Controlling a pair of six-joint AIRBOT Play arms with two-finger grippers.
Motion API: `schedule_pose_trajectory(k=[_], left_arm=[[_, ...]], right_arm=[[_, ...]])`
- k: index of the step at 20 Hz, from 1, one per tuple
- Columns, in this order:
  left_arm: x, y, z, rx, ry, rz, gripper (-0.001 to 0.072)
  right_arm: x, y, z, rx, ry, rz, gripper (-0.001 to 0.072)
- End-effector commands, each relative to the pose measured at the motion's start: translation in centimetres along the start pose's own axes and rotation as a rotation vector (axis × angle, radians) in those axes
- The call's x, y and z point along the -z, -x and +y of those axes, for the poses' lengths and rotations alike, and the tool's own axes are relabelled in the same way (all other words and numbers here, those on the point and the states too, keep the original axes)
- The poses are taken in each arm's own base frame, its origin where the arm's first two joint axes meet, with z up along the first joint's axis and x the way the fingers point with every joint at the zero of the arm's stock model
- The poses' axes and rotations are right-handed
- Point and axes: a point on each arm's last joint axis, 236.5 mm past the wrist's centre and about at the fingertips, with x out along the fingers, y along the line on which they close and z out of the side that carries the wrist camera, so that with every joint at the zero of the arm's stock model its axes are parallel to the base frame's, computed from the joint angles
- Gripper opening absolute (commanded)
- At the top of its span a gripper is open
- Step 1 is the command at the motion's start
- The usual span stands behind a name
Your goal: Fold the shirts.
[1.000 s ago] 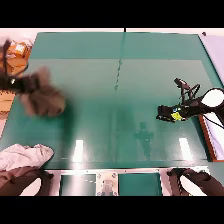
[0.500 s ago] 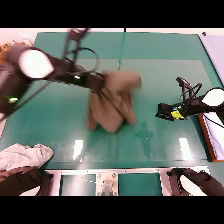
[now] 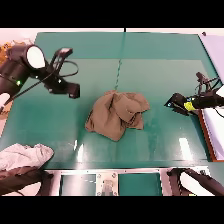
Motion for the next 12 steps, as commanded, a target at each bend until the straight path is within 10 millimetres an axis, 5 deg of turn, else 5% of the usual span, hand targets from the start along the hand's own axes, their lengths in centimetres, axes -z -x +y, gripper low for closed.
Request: schedule_pose_trajectory(k=[1,5,12], left_arm=[[4.1,-4.7,0.0,0.125,0.139,0.118,0.0664],[4.4,-11.1,-1.7,0.255,0.236,-0.014,0.0664],[5.6,-13.8,-2.9,0.35,0.338,-0.074,0.0663]], right_arm=[[-1.3,-4.0,-0.5,-0.044,-0.046,0.052,0.0522],[-1.4,-9.5,1.5,-0.164,-0.107,0.123,0.0521],[0.0,-15.5,6.8,-0.279,-0.075,0.166,0.049]])
